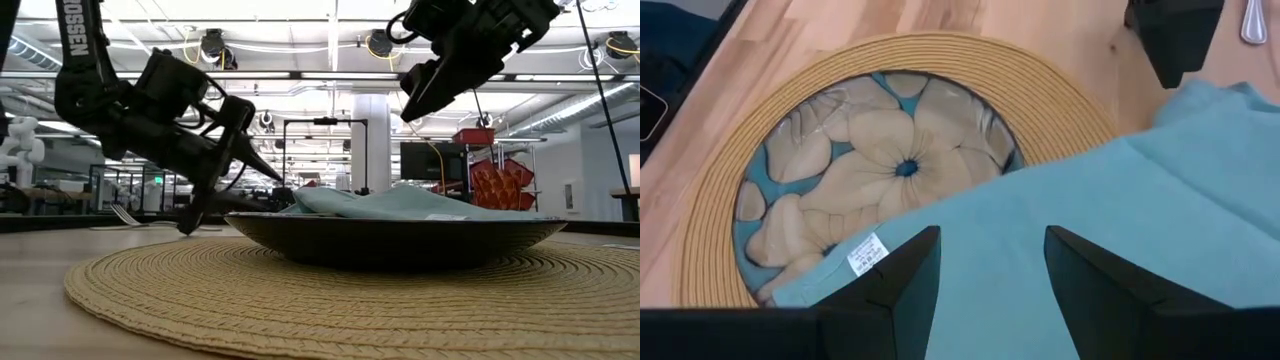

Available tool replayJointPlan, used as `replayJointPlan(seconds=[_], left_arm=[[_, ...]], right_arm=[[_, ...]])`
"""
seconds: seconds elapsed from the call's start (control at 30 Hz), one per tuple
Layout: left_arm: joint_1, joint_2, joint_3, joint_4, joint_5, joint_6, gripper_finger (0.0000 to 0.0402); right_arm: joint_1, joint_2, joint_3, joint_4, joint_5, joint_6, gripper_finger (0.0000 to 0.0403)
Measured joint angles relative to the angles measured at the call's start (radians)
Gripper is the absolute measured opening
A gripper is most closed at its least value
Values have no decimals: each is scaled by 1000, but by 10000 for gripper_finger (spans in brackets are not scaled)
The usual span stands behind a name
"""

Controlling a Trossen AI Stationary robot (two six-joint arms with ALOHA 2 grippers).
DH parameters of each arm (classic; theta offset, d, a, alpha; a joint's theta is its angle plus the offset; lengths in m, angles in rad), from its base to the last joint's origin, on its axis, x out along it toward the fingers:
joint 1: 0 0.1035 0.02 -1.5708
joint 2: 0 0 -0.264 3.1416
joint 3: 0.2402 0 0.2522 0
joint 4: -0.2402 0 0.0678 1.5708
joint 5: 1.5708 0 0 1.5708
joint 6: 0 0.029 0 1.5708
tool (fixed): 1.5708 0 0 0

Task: Set table place
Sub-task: Fold the blue napkin

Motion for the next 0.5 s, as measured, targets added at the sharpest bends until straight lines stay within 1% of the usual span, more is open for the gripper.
replayJointPlan(seconds=[0.2, 0.37, 0.5], left_arm=[[-14, 3, 0, 24, -3, -8, 196], [-41, 1, 3, -17, 1, -33, 194], [-44, 1, 3, -36, -3, -33, 183]], right_arm=[[0, 0, 0, 0, -2, -4, 171], [0, 0, 0, 0, -2, -4, 171], [0, 0, 0, 0, -3, -4, 171]])
